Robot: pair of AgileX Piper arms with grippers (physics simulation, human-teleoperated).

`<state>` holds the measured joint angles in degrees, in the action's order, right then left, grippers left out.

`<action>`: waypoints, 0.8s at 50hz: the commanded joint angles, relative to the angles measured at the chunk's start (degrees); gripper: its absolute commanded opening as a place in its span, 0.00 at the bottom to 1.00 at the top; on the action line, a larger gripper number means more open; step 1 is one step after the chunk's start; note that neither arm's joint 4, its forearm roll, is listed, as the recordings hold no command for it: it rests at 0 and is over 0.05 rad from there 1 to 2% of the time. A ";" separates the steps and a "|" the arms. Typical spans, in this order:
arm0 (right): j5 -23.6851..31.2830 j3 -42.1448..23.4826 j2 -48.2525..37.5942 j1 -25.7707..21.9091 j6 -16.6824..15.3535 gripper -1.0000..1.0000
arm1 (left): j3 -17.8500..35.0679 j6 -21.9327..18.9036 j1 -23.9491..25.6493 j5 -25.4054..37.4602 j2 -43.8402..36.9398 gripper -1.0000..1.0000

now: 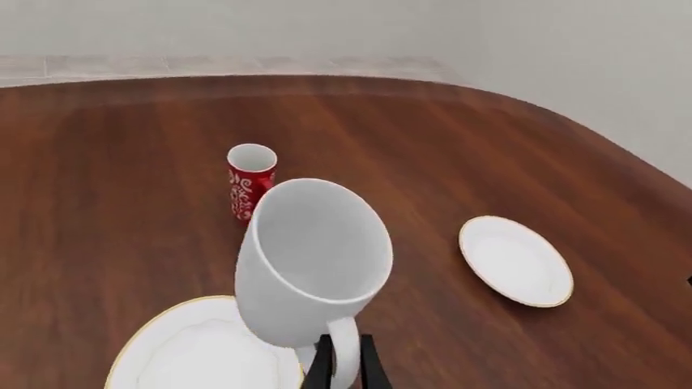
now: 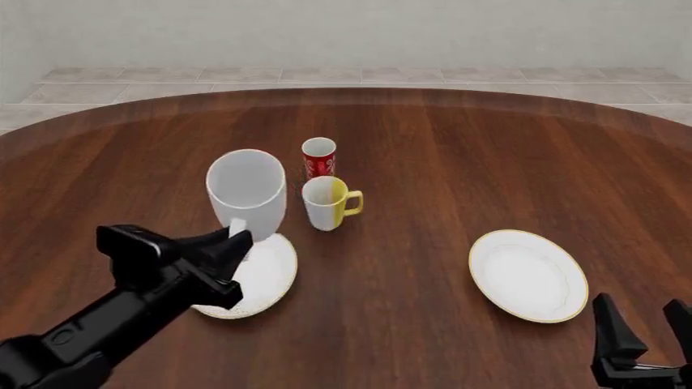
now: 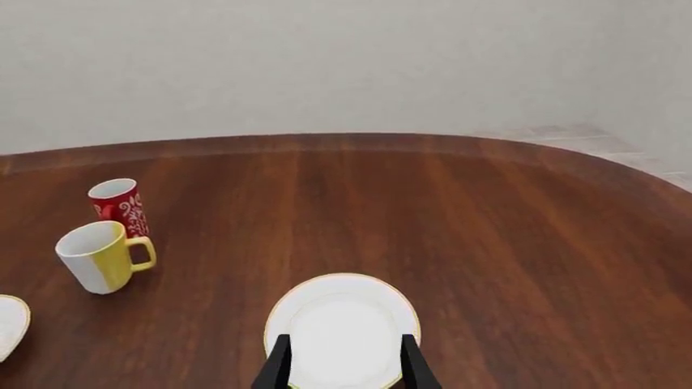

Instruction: Put the white mug on the left plate.

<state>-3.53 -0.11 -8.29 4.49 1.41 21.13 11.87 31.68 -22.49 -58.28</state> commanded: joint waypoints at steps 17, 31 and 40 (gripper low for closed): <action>-0.21 0.01 -0.33 -0.20 0.05 1.00 | -2.93 6.28 -2.37 -2.32 1.38 0.00; -0.55 0.02 -0.78 -0.28 0.14 1.00 | -4.51 7.65 -3.48 -5.26 -0.85 0.00; -0.88 0.02 -1.24 -0.47 0.19 1.00 | -5.64 8.05 -4.18 -7.05 -1.90 0.00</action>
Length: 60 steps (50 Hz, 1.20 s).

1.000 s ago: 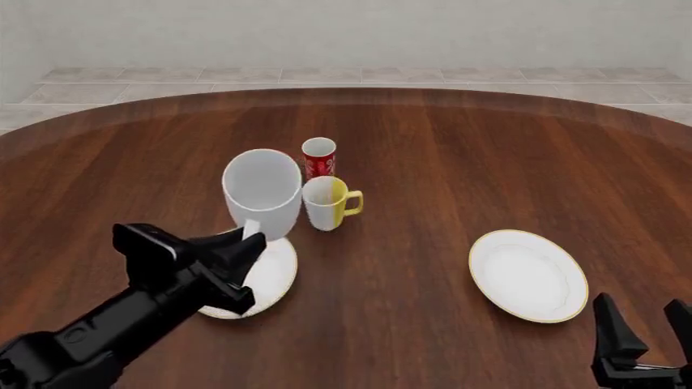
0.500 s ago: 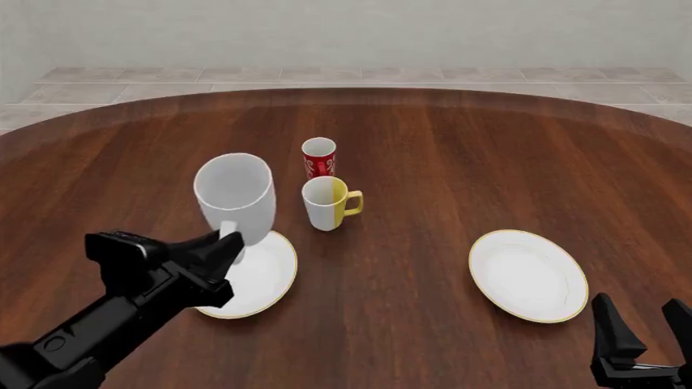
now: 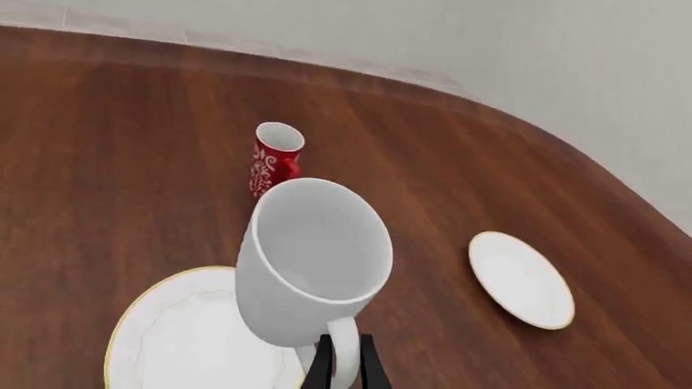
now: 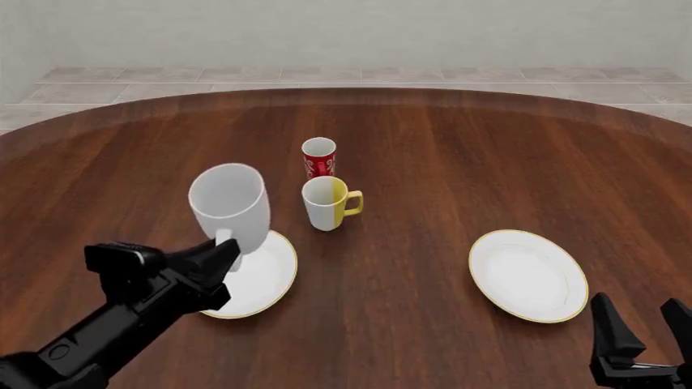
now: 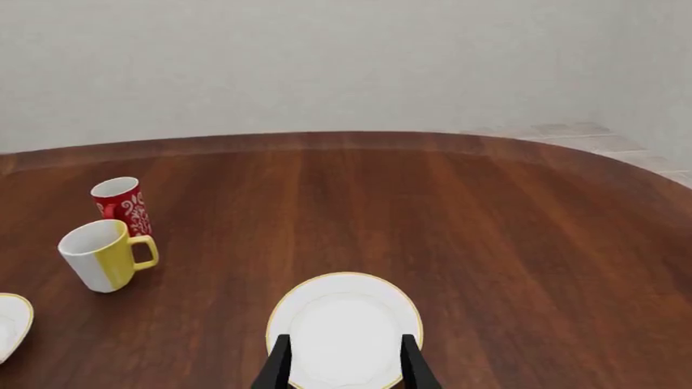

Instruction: Put the white mug on the left plate.

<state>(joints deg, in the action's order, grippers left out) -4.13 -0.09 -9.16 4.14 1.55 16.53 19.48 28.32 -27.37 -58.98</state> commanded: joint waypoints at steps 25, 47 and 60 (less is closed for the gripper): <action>-0.23 0.00 -0.36 -0.20 0.11 1.00 | -2.59 0.56 -3.12 -4.96 -3.61 0.00; -0.44 0.04 -0.87 -0.45 0.23 1.00 | -3.21 0.35 -4.18 -9.09 -8.57 0.00; -0.46 0.04 -0.95 -0.50 0.26 1.00 | -3.71 0.48 -4.14 -12.74 -12.98 0.00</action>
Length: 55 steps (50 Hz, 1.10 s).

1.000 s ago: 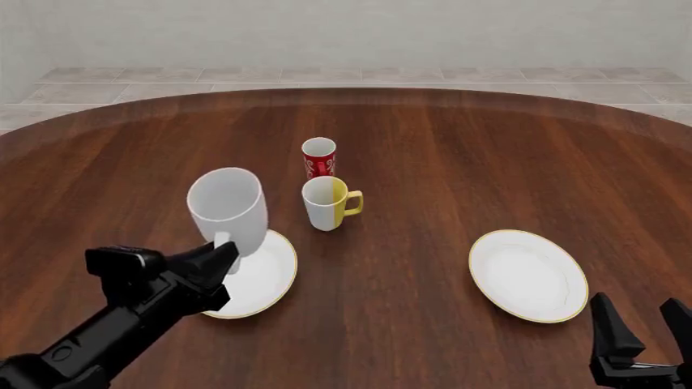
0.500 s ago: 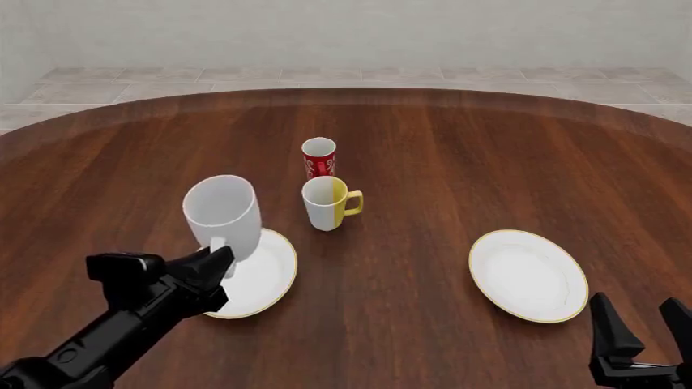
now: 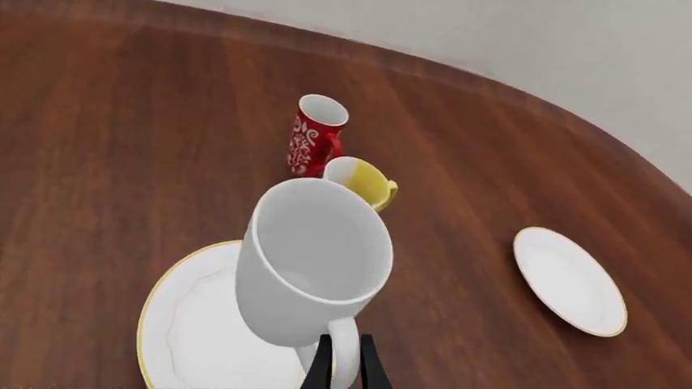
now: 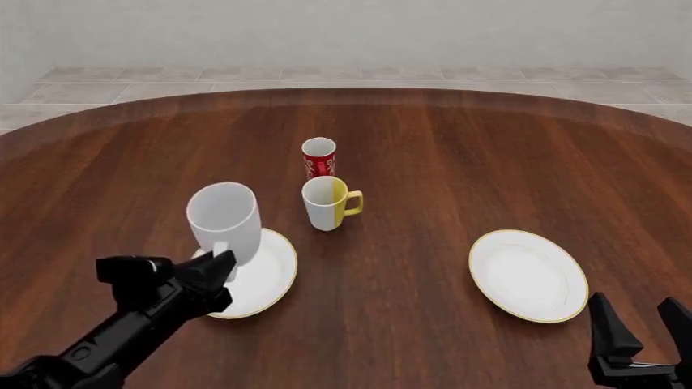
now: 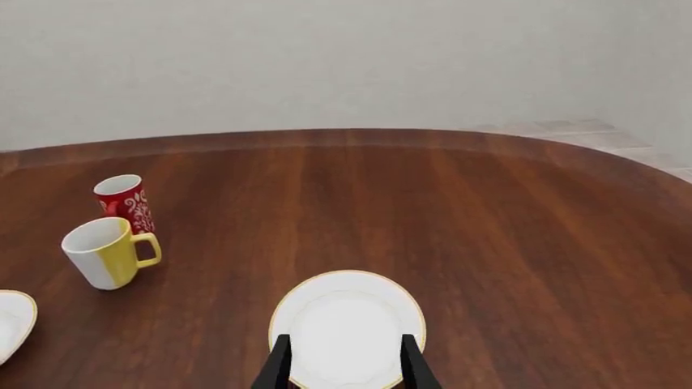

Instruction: Put the white mug on the left plate.

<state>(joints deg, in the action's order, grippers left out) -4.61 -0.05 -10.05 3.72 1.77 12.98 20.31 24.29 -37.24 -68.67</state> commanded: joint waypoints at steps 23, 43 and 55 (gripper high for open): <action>-0.18 0.01 -0.35 -0.21 0.15 1.00 | -0.92 0.29 -0.23 -5.92 -6.14 0.00; -0.58 0.01 -0.90 -0.40 0.14 1.00 | -1.73 1.22 -0.34 -8.57 -8.56 0.00; -0.87 0.01 -1.22 -0.33 0.17 1.00 | -1.52 1.88 -0.12 -9.90 -10.77 0.00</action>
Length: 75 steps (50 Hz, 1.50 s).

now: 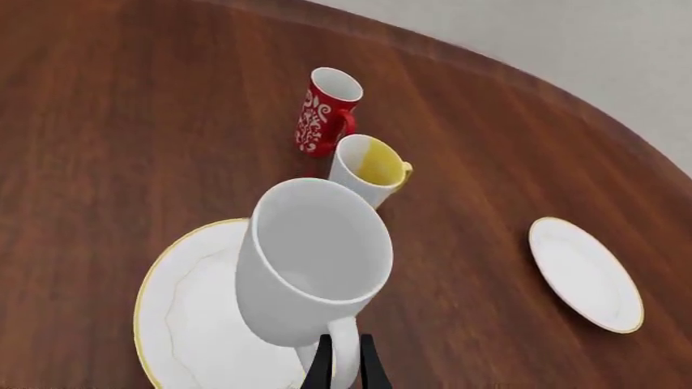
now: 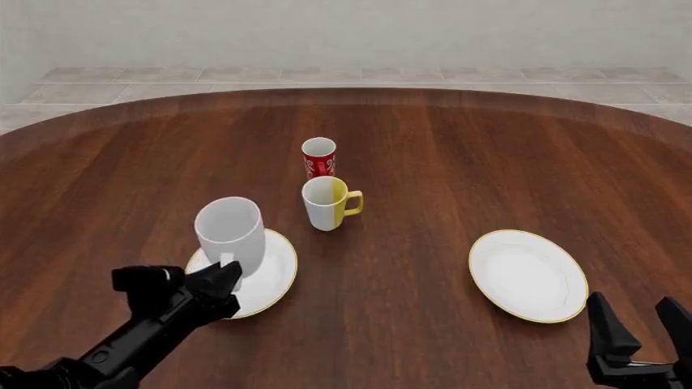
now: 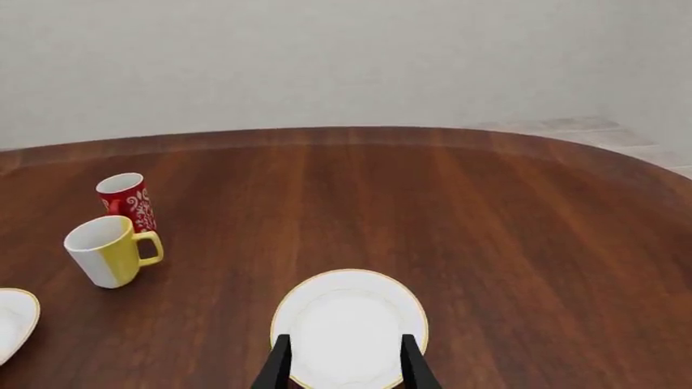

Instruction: Put the white mug on the left plate.

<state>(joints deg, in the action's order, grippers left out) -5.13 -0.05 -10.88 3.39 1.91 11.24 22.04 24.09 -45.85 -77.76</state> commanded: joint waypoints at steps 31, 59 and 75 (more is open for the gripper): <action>-0.52 0.01 -0.75 -0.24 0.22 1.00 | 0.85 0.40 -0.43 -3.27 -5.53 0.00; -0.94 0.00 -1.27 -0.27 0.21 1.00 | 0.42 1.53 -1.21 -6.17 -8.86 0.00; -0.59 0.02 -0.99 -0.26 0.22 1.00 | 0.39 2.16 -1.15 -7.92 -11.05 0.00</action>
<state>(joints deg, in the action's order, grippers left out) -5.94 -0.04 -12.06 3.11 2.13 11.51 24.18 22.94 -52.79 -87.81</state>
